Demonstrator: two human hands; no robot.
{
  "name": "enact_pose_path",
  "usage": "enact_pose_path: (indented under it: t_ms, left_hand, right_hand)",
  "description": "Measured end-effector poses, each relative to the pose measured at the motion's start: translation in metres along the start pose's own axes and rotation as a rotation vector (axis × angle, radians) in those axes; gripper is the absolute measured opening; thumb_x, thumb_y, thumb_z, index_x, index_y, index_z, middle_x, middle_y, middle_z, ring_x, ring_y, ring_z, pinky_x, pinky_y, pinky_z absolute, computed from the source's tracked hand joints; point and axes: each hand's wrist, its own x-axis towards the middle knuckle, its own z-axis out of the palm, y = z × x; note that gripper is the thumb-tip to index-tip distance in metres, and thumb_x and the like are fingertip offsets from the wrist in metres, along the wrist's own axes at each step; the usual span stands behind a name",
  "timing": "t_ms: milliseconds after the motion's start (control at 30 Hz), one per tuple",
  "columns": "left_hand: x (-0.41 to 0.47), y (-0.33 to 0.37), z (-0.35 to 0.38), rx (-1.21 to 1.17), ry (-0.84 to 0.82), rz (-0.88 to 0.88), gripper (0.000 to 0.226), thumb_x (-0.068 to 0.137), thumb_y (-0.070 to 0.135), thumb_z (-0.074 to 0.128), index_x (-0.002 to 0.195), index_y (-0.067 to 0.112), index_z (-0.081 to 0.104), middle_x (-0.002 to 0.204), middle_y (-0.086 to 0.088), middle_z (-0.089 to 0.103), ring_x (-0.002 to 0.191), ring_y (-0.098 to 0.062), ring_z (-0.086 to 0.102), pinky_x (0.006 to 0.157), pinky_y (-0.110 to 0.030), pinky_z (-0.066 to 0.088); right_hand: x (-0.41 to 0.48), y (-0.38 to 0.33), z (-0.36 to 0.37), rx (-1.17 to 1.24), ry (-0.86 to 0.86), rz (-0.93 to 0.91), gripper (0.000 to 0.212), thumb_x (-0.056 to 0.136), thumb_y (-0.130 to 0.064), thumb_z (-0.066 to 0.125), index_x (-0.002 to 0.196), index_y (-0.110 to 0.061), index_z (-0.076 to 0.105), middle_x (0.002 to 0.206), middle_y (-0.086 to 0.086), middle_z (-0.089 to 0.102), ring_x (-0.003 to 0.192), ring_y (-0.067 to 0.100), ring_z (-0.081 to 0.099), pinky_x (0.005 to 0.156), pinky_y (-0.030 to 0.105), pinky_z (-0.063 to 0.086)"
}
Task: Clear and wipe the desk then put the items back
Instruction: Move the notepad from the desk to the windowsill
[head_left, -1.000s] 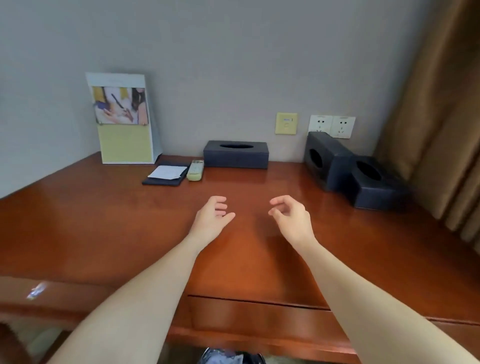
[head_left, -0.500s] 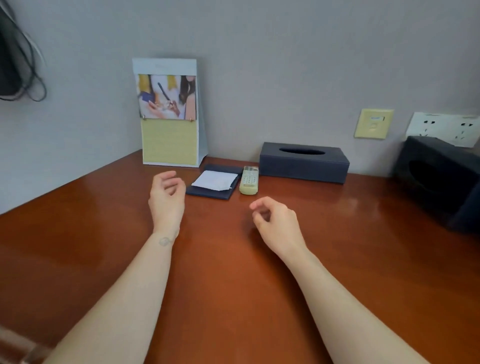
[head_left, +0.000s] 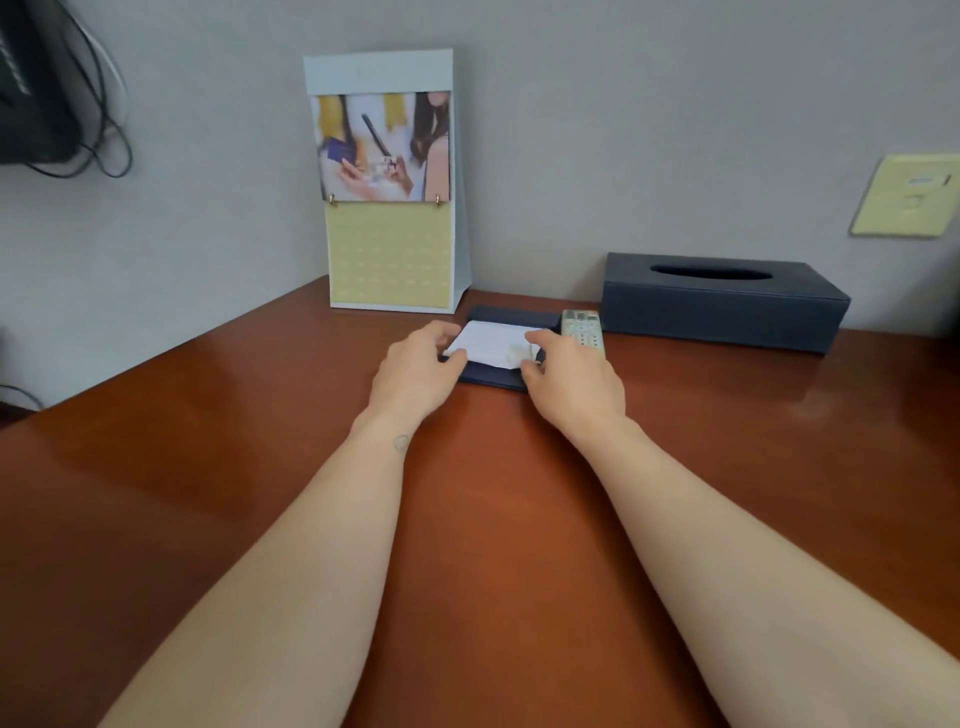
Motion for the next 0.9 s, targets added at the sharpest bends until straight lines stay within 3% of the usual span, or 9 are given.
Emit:
enact_pose_path:
  t_ms: [167,267,433,533,600,700,900]
  left_hand:
    - [-0.001,0.004,0.001,0.139,-0.035,0.039,0.03,0.095,0.034,0.055,0.124,0.029,0.062,0.13,0.002,0.06,0.12,-0.023,0.053,0.091,-0.032,0.043]
    - [-0.004,0.007,0.002,0.177,-0.009,0.117,0.029,0.094,0.035,0.057,0.122,0.03,0.063,0.131,0.003,0.058,0.12,-0.022,0.052,0.094,-0.035,0.041]
    - [-0.018,0.012,0.003,0.285,-0.018,0.321,0.032,0.09,0.044,0.061,0.122,0.042,0.061,0.147,0.005,0.042,0.14,-0.016,0.029,0.114,-0.038,0.015]
    - [-0.034,0.021,0.001,0.243,-0.036,0.405,0.016,0.09,0.045,0.061,0.105,0.044,0.067,0.144,0.011,0.044,0.143,-0.012,0.023,0.117,-0.04,0.002]
    - [-0.048,0.027,-0.001,0.233,-0.01,0.426,0.009,0.09,0.043,0.061,0.093,0.04,0.069,0.128,0.016,0.056,0.134,-0.008,0.037,0.115,-0.037,0.006]
    - [-0.071,0.034,-0.006,0.215,-0.002,0.398,0.009,0.092,0.041,0.059,0.089,0.039,0.067,0.102,0.017,0.064,0.108,-0.003,0.052,0.104,-0.029,0.018]
    - [-0.131,0.05,-0.019,0.13,-0.112,0.387,0.007,0.092,0.033,0.061,0.094,0.032,0.068,0.086,0.014,0.064,0.085,-0.004,0.059,0.085,-0.035,0.049]
  right_hand:
    - [0.005,0.0,0.002,-0.045,-0.002,-0.019,0.024,0.098,-0.033,0.05,0.117,-0.03,0.064,0.115,0.004,0.066,0.105,0.029,0.06,0.082,0.036,0.047]
    - [0.001,0.005,-0.001,0.032,0.027,-0.003,0.018,0.095,-0.034,0.056,0.108,-0.029,0.067,0.106,0.003,0.067,0.1,0.028,0.061,0.08,0.034,0.048]
    - [-0.018,0.005,-0.008,0.115,0.042,-0.016,0.015,0.092,-0.041,0.058,0.101,-0.034,0.069,0.101,-0.001,0.069,0.096,0.025,0.062,0.073,0.031,0.045]
    - [-0.035,0.007,-0.015,0.143,0.042,-0.025,0.017,0.092,-0.042,0.059,0.102,-0.034,0.069,0.098,-0.003,0.068,0.095,0.024,0.062,0.076,0.032,0.049]
    - [-0.049,0.01,-0.019,0.164,0.046,-0.023,0.015,0.091,-0.041,0.06,0.1,-0.034,0.069,0.093,-0.006,0.068,0.092,0.021,0.062,0.075,0.033,0.049]
    - [-0.072,0.013,-0.026,0.225,0.028,-0.027,0.01,0.09,-0.038,0.062,0.096,-0.035,0.07,0.09,-0.01,0.068,0.089,0.014,0.062,0.073,0.03,0.048]
    - [-0.129,0.02,-0.045,0.374,0.037,0.013,0.006,0.088,-0.029,0.067,0.089,-0.032,0.071,0.084,-0.013,0.068,0.084,0.006,0.063,0.078,0.03,0.053]
